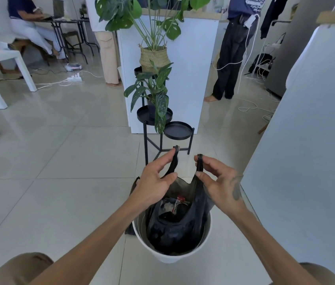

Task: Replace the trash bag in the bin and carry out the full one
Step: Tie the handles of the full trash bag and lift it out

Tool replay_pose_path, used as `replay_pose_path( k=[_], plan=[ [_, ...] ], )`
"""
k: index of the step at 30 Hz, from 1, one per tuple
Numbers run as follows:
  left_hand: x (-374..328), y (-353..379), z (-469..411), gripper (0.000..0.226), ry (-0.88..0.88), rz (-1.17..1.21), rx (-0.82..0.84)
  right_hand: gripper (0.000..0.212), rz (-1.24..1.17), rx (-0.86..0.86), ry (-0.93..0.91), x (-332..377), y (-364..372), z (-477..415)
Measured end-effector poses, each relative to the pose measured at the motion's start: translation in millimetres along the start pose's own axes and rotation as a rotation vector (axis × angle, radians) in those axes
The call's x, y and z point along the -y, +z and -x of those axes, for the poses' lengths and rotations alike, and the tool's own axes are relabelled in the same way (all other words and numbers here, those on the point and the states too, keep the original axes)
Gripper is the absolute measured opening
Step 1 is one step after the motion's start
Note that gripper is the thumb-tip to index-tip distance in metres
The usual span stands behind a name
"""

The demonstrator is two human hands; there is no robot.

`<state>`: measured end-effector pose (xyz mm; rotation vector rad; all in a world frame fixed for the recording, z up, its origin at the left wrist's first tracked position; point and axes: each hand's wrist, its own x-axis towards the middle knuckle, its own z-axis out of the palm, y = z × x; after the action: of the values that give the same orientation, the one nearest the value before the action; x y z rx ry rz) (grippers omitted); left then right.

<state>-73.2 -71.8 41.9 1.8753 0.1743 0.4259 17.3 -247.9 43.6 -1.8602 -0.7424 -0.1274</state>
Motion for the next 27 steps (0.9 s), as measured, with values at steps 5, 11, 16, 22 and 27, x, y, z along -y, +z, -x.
replay_pose_path(
  k=[5,11,16,22,27],
  plan=[
    [3,4,1,0.069,0.04,-0.066,0.015,0.046,0.104,-0.046,-0.106,1,3,-3],
    [9,1,-2,0.058,0.108,-0.188,0.005,0.033,0.064,-0.064,-0.095,1,1,-9],
    [18,12,2,0.047,0.125,-0.083,-0.122,0.036,0.02,-0.018,0.005,7,9,-5],
    [26,17,5,0.056,0.075,-0.12,-0.042,0.038,-0.015,0.025,0.081,4,8,-3],
    [27,16,7,0.056,0.05,-0.055,0.019,0.018,-0.021,0.056,0.065,-7,7,4]
  ],
)
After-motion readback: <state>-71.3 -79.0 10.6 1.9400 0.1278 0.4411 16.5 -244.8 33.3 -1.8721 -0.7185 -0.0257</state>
